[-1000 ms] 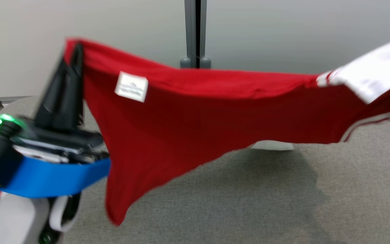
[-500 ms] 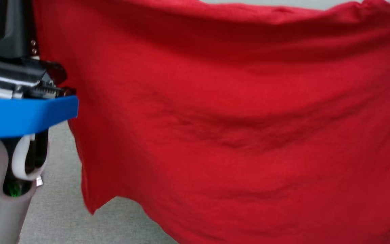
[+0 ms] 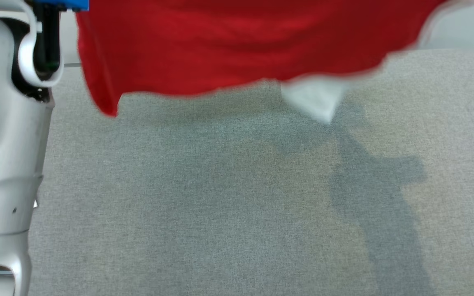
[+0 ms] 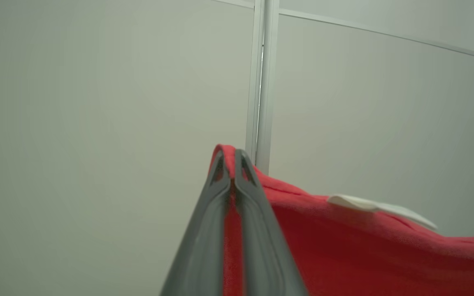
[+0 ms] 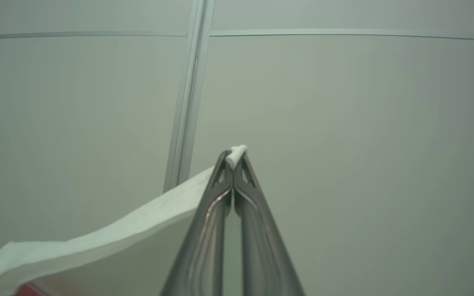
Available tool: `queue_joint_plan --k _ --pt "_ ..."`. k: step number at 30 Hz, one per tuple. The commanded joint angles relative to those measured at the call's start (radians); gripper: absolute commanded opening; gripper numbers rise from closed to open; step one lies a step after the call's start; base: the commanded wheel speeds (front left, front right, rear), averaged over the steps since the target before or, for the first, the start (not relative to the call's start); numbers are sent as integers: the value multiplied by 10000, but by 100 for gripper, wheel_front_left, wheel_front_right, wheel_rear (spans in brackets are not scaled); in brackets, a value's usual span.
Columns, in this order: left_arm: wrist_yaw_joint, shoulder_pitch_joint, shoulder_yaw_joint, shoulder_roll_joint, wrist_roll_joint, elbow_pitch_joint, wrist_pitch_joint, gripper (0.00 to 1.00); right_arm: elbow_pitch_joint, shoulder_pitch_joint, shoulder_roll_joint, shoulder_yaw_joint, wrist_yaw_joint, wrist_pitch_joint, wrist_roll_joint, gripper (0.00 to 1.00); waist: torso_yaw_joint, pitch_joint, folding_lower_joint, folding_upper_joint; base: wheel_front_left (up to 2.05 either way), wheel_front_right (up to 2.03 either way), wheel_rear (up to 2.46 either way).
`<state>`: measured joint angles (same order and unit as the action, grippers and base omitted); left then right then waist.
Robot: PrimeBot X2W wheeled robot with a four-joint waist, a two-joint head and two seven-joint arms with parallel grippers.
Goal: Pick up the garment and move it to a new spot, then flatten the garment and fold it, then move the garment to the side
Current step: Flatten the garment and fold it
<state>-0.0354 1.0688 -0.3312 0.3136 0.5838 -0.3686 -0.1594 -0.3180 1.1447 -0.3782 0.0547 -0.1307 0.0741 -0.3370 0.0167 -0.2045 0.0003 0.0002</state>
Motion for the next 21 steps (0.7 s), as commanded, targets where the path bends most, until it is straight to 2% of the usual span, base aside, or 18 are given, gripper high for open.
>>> queue_joint_plan --k 1,6,14,17,21 --pt "115 107 -19 -82 66 -488 -96 0 -411 120 134 169 -1 145 -49 0 2 -19 -3 -2 0 0 0" --pt "635 -259 8 -568 515 -3155 -506 0 -2270 -257 562 857 -1 853 -465 0 27 -124 -3 -2 0 0 0" --pt "1373 -2379 143 -1734 1464 -6809 -906 0 -4834 -3202 1353 1562 -1 1542 -1442 0 69 -249 -3 -2 0 0 0" --pt "1528 -3074 197 -2012 1751 -7623 -984 0 -5533 -4154 1651 1914 -1 1685 -1845 0 125 -254 -3 -2 0 0 0" --pt "1617 -3812 239 -2173 1840 -7983 -1050 0 -5793 -5263 1727 2259 -1 1856 -2352 0 181 -114 -3 -2 0 0 0"
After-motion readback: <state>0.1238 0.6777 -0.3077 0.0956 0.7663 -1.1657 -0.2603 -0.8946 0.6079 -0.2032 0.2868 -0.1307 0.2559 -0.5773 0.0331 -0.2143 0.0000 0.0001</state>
